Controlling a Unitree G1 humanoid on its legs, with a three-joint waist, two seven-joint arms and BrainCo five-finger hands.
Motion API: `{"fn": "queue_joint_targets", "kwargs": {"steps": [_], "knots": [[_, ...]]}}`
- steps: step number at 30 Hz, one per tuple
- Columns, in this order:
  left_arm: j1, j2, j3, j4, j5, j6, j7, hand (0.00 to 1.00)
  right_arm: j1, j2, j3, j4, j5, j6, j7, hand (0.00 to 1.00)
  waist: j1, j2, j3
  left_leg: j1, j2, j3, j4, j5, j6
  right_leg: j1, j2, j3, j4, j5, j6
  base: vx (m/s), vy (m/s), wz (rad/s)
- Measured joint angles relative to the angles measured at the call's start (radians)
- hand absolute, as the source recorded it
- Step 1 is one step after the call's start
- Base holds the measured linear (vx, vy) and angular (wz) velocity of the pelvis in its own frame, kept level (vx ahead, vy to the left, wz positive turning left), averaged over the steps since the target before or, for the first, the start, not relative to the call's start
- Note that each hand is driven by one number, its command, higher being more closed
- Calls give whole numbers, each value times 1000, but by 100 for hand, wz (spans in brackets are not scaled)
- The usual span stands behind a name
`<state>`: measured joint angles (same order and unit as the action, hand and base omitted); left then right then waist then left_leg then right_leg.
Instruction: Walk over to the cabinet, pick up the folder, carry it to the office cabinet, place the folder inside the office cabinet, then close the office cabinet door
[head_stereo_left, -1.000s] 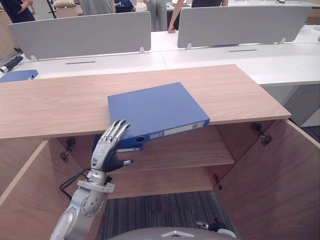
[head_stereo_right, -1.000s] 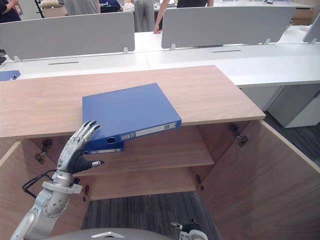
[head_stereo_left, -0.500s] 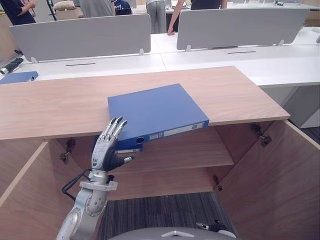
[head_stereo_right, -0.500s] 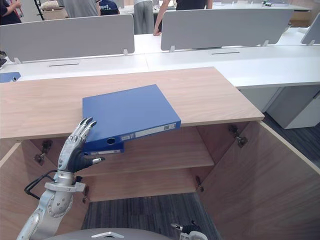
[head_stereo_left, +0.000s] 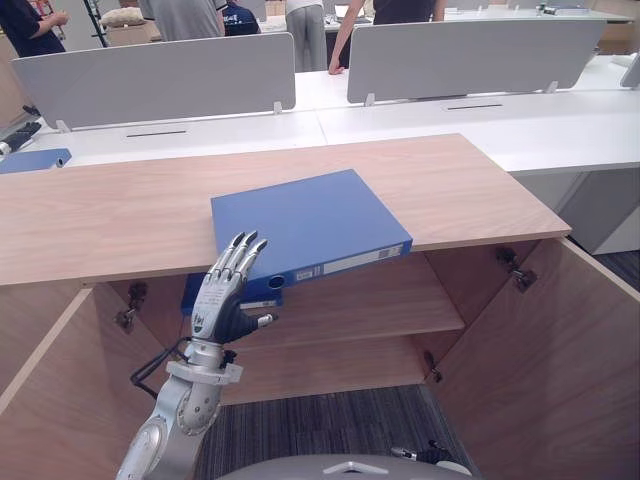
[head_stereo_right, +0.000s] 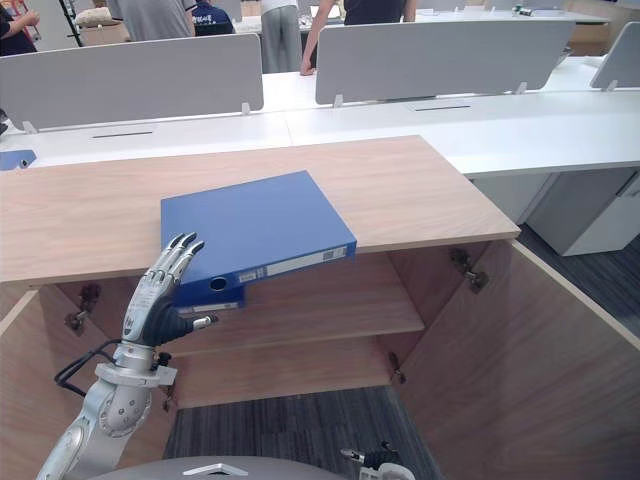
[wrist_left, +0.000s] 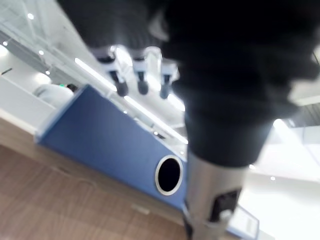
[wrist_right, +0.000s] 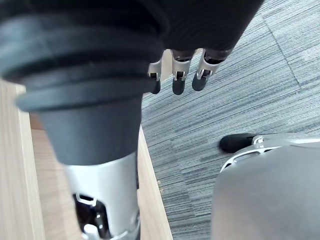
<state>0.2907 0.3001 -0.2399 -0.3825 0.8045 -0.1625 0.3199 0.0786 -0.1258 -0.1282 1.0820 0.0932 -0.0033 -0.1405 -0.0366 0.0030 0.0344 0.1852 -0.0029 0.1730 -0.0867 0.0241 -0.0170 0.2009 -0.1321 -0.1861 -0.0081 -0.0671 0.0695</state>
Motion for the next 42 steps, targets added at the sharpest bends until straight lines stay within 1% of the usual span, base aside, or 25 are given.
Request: {"fn": "queue_joint_targets", "kwargs": {"steps": [6, 18, 23, 27, 28, 32, 34, 42], "knots": [[-4, 16, 0, 2, 36, 5, -1, 0, 6, -1, -1, 0, 0, 1, 0, 0, -1, 0, -1, 0, 1, 13, 0, -3, -1, -7, 1, 12, 0, 1, -1, 0, 0, -6], [-26, 16, 3, 17, 84, 36, 0, 0, 17, 1, -12, 0, 0, 7, 3, 0, -2, -2, -3, -8, 1, 12, 0, -3, -1, -14, 1, 10, -1, 1, -1, 0, 0, 0], [-33, 15, 4, 63, 105, 55, 0, 0, 18, 1, -12, 0, 0, 7, 9, 0, -2, -3, -3, -10, 1, 11, -1, -3, -1, -14, 1, 9, -3, 1, -1, 0, 0, 0], [-33, 14, 6, 66, 111, 60, 0, 0, 18, 1, -13, 0, 0, 7, 9, 0, -1, -4, -3, -11, 1, 9, -1, -3, -1, -14, 1, 7, -3, 1, -1, 0, 0, 0], [-36, 14, 6, 78, 121, 62, 0, 100, 19, 1, -13, 0, 0, 7, 9, 0, -1, -4, -3, -12, 1, 9, -1, -3, -1, -15, 1, 6, -3, 1, -1, 0, 0, 0], [-50, 12, 18, 90, 126, 68, 1, 100, 22, 1, -12, 0, 1, 7, 10, 0, -1, -9, -6, -14, 1, 6, -1, -3, -1, -15, 1, 3, -4, 1, -1, 0, 0, 0], [-72, 12, 41, 90, 141, 68, 4, 100, 27, 2, -12, 0, 15, 7, 10, 0, -1, -15, -13, -18, 1, 4, -1, -3, -1, -17, 1, 1, -6, 1, -1, 0, 0, 0], [-112, 10, 52, 87, 143, 65, 27, 100, 31, 2, -14, -1, 20, 7, 29, 0, -8, -16, -20, -26, 1, 2, -1, -2, -1, -24, 1, -1, -7, 1, -1, 0, 0, 0]]}}
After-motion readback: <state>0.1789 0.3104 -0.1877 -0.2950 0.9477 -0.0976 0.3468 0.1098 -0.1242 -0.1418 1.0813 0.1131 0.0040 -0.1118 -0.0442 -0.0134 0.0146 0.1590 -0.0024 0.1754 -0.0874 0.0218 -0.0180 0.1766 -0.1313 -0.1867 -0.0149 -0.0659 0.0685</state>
